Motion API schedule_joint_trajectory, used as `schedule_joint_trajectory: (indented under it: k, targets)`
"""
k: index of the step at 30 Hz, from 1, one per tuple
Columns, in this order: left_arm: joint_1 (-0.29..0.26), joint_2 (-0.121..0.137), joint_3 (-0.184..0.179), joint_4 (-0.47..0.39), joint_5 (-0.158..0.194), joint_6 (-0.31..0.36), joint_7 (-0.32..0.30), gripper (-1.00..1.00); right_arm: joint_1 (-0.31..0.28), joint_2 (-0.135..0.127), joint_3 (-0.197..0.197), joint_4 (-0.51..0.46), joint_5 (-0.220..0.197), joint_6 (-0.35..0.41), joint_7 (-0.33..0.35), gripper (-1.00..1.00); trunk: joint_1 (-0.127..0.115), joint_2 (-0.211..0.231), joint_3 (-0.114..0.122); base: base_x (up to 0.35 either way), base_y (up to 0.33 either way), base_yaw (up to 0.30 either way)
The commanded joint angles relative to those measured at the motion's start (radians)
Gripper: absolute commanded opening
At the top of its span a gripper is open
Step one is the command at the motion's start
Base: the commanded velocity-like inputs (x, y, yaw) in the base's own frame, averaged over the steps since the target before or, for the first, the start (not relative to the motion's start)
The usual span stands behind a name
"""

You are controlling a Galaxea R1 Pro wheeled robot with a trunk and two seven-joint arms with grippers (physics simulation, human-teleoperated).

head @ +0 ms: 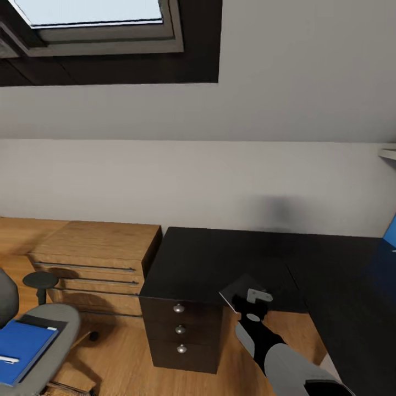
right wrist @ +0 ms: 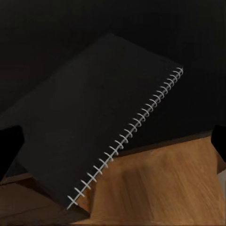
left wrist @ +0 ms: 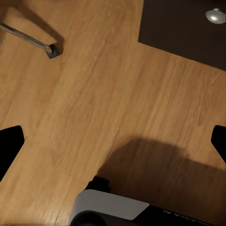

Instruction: In the bedroom, organize the workspace by keeping the computer under the desk, ensuring the monitor is on the desk, placing the keyboard on the desk next to the monitor, placing the mouse on the desk next to the keyboard, moving the folder from the swivel chair onto the desk next to the mouse, stacking the notebook on top of the folder with the pen on top of the notebook, and positioning the swivel chair next to the desk.

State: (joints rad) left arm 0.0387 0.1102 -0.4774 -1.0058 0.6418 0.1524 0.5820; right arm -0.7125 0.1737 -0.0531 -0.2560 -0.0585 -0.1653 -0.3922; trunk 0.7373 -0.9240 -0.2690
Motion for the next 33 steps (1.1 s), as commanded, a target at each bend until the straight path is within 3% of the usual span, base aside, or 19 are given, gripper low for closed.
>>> schedule_joint_trajectory:
  k: [1, 3, 6, 9, 15, 19, 24, 27, 28, 33]
  targets:
    - [0.0, 0.001, -0.003, -0.002, 0.004, 0.004, 0.007, 1.0, -0.001, 0.001, -0.003, 0.016, -0.006, -0.024, 0.002, 1.0, 0.0, -0.001, -0.001, 0.0, 0.0, 0.277]
    - [-0.001, 0.001, -0.003, -0.002, 0.004, -0.004, 0.007, 1.0, -0.001, 0.001, 0.001, 0.134, -0.005, -0.138, 0.002, 1.0, 0.0, -0.001, -0.001, 0.0, 0.0, 0.278]
    - [0.0, 0.002, -0.003, -0.002, 0.004, -0.018, 0.007, 1.0, 0.003, 0.001, 0.0, 0.23, -0.002, -0.254, 0.003, 1.0, 0.0, -0.001, -0.001, 0.0, 0.0, 0.28]
    - [-0.001, 0.001, -0.003, -0.002, 0.004, -0.022, 0.007, 1.0, 0.035, 0.001, 0.001, 0.257, 0.0, -0.318, 0.004, 1.0, 0.0, -0.001, -0.001, 0.0, 0.0, 0.281]
    - [0.0, -0.001, -0.004, -0.002, 0.005, -0.025, 0.007, 1.0, 0.158, 0.001, 0.001, 0.273, 0.015, -0.402, 0.005, 1.0, 0.0, -0.001, -0.001, 0.0, 0.0, 0.281]
    - [-0.001, -0.002, -0.004, -0.001, 0.005, -0.025, 0.007, 1.0, 0.185, -0.007, 0.001, 0.277, 0.014, -0.418, 0.009, 1.0, 0.0, -0.001, -0.001, 0.0, 0.0, 0.282]
    - [0.0, -0.021, -0.004, 0.026, 0.003, -0.026, 0.007, 1.0, 0.203, -0.024, 0.0, 0.276, 0.009, -0.423, 0.012, 1.0, 0.0, -0.001, -0.001, 0.0, 0.0, 0.283]
    - [0.0, -0.035, -0.004, 0.044, -0.012, -0.026, 0.007, 1.0, 0.206, -0.029, 0.0, 0.275, 0.007, -0.424, 0.027, 1.0, 0.0, -0.001, -0.001, 0.0, 0.0, 0.284]
    - [0.0, -0.042, -0.004, 0.051, -0.041, -0.027, 0.007, 1.0, 0.207, -0.029, -0.001, 0.278, 0.007, -0.424, 0.064, 1.0, 0.0, -0.001, -0.001, 0.0, 0.0, 0.284]
    - [0.0, -0.045, -0.004, 0.053, -0.051, -0.028, 0.007, 1.0, 0.209, -0.029, -0.001, 0.279, 0.009, -0.424, 0.087, 1.0, 0.0, -0.001, -0.001, 0.0, 0.0, 0.246]
